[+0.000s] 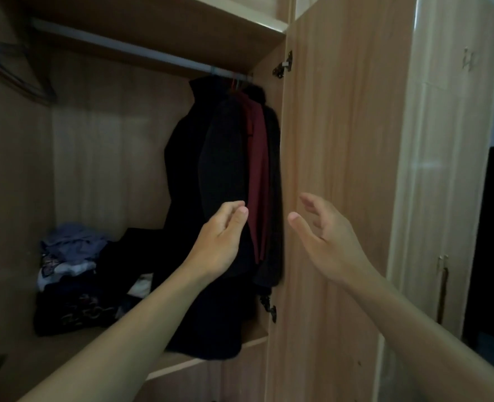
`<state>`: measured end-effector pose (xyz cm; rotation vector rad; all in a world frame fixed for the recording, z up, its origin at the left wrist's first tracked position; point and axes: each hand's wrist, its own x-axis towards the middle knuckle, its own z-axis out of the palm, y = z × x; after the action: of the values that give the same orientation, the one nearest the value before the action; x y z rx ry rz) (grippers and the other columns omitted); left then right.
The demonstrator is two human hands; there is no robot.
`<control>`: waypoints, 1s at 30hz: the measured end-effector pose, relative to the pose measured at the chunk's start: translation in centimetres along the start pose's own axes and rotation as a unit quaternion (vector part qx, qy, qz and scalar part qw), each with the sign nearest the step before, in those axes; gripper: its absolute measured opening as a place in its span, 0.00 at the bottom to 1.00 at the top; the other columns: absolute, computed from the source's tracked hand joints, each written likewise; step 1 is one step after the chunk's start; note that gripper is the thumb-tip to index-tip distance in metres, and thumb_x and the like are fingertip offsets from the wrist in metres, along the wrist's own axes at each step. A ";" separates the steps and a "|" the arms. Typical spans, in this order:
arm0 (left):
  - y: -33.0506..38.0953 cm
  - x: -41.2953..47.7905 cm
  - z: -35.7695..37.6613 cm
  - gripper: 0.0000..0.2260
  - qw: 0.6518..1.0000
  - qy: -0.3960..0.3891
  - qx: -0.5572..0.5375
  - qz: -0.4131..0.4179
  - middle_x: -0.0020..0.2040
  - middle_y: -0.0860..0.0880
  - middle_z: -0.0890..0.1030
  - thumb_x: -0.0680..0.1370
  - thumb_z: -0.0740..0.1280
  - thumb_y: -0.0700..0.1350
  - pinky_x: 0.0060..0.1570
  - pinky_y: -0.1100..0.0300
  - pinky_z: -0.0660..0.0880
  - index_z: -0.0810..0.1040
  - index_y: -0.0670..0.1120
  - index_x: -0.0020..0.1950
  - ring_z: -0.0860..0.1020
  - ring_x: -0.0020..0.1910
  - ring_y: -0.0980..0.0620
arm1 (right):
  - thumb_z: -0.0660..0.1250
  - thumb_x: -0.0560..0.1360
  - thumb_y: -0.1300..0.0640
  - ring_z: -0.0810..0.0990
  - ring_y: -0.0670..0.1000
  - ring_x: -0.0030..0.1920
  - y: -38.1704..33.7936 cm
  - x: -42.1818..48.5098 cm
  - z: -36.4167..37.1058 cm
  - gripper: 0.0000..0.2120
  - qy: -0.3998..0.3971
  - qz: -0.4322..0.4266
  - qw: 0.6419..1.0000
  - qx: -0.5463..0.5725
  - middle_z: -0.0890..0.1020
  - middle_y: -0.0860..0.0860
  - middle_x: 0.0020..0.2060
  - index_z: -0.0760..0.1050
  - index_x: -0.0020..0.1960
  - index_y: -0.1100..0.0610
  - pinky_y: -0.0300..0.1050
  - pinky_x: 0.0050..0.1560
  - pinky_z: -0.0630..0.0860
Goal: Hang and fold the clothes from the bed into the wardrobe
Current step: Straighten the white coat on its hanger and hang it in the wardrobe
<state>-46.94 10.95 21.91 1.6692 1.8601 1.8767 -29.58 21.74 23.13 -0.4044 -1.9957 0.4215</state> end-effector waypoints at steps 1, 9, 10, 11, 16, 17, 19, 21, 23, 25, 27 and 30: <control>-0.1 -0.5 0.2 0.23 1.000 -0.009 -0.008 -0.002 0.68 0.57 0.74 0.80 0.54 0.63 0.70 0.52 0.69 0.69 0.56 0.72 0.71 0.68 0.61 | 0.59 0.78 0.40 0.68 0.43 0.70 -0.2 -0.5 -0.2 0.28 0.001 0.004 1.000 -0.008 0.70 0.45 0.71 0.63 0.75 0.51 0.51 0.71 0.68; 0.1 -3.5 3.3 0.22 0.995 -0.072 -0.074 0.016 0.64 0.60 0.76 0.80 0.54 0.63 0.68 0.53 0.71 0.70 0.57 0.70 0.72 0.64 0.63 | 0.58 0.78 0.38 0.68 0.43 0.70 -0.9 -6.6 -3.6 0.29 0.029 0.054 0.989 -0.137 0.70 0.44 0.71 0.63 0.75 0.48 0.52 0.71 0.68; 0.3 -3.8 4.2 0.22 0.993 -0.082 -0.083 0.021 0.64 0.60 0.76 0.80 0.54 0.64 0.67 0.53 0.71 0.71 0.58 0.70 0.72 0.64 0.63 | 0.59 0.78 0.39 0.68 0.43 0.70 -1.1 -7.6 -4.5 0.29 0.028 0.065 0.986 -0.152 0.70 0.45 0.71 0.63 0.75 0.49 0.52 0.71 0.68; 0.5 -4.1 5.2 0.21 0.991 -0.092 -0.096 0.023 0.64 0.61 0.76 0.80 0.54 0.64 0.67 0.53 0.71 0.71 0.58 0.69 0.72 0.65 0.63 | 0.59 0.79 0.40 0.68 0.43 0.70 -1.3 -8.6 -5.6 0.28 0.028 0.077 0.982 -0.168 0.70 0.45 0.71 0.63 0.75 0.49 0.52 0.71 0.67; 3.6 -6.7 11.2 0.16 0.979 -0.151 -0.125 0.058 0.62 0.59 0.77 0.82 0.56 0.58 0.61 0.66 0.70 0.73 0.55 0.66 0.74 0.61 0.64 | 0.59 0.79 0.40 0.68 0.46 0.70 -2.8 -13.8 -12.2 0.27 0.063 0.132 0.956 -0.254 0.70 0.46 0.70 0.63 0.75 0.48 0.49 0.70 0.67; 4.6 -7.3 12.2 0.15 0.977 -0.163 -0.119 0.073 0.60 0.59 0.77 0.83 0.56 0.57 0.56 0.74 0.68 0.74 0.54 0.66 0.74 0.58 0.67 | 0.59 0.79 0.40 0.68 0.46 0.69 -3.3 -14.9 -13.7 0.27 0.067 0.140 0.948 -0.278 0.70 0.45 0.70 0.62 0.75 0.48 0.45 0.69 0.66; 6.4 -8.4 14.1 0.14 0.972 -0.186 -0.111 0.095 0.58 0.58 0.78 0.83 0.57 0.55 0.46 0.81 0.65 0.74 0.52 0.65 0.75 0.54 0.67 | 0.59 0.79 0.41 0.67 0.45 0.69 -4.1 -17.2 -16.7 0.27 0.072 0.161 0.929 -0.326 0.69 0.45 0.70 0.62 0.76 0.49 0.39 0.65 0.63; 8.1 -9.8 16.3 0.16 0.964 -0.206 -0.123 0.116 0.59 0.55 0.79 0.83 0.58 0.56 0.47 0.80 0.65 0.74 0.50 0.65 0.77 0.57 0.60 | 0.58 0.79 0.41 0.68 0.46 0.69 -5.0 -19.9 -19.8 0.27 0.085 0.187 0.908 -0.364 0.69 0.46 0.70 0.63 0.75 0.50 0.38 0.63 0.62; 9.8 -11.8 18.8 0.19 0.955 -0.229 -0.130 0.136 0.61 0.54 0.79 0.81 0.58 0.59 0.52 0.72 0.68 0.74 0.50 0.67 0.77 0.59 0.58 | 0.58 0.79 0.41 0.70 0.47 0.67 -6.0 -23.2 -23.1 0.27 0.110 0.216 0.885 -0.398 0.70 0.47 0.69 0.64 0.74 0.51 0.39 0.62 0.64; 11.5 -14.5 21.5 0.20 0.947 -0.259 -0.119 0.148 0.62 0.55 0.79 0.80 0.58 0.61 0.57 0.61 0.72 0.73 0.52 0.67 0.77 0.60 0.56 | 0.58 0.79 0.40 0.71 0.48 0.66 -7.4 -27.1 -26.4 0.27 0.134 0.243 0.861 -0.426 0.71 0.48 0.68 0.64 0.74 0.51 0.39 0.61 0.65; 13.4 -17.6 24.4 0.21 0.936 -0.292 -0.111 0.165 0.63 0.54 0.79 0.80 0.57 0.63 0.58 0.56 0.72 0.72 0.54 0.68 0.77 0.60 0.54 | 0.56 0.77 0.38 0.70 0.49 0.67 -8.9 -31.4 -29.7 0.29 0.145 0.267 0.833 -0.462 0.70 0.48 0.69 0.64 0.74 0.51 0.40 0.62 0.66; 17.7 -22.3 28.5 0.28 0.913 -0.335 -0.125 0.198 0.65 0.54 0.76 0.78 0.51 0.69 0.62 0.52 0.73 0.71 0.54 0.69 0.75 0.63 0.54 | 0.53 0.74 0.35 0.69 0.51 0.69 -11.7 -37.7 -35.0 0.34 0.159 0.317 0.789 -0.501 0.69 0.50 0.70 0.64 0.74 0.52 0.45 0.66 0.67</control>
<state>-7.69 11.55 12.69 2.3081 1.0310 1.2763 16.86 -1.60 13.98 -1.7166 -1.5426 -0.3637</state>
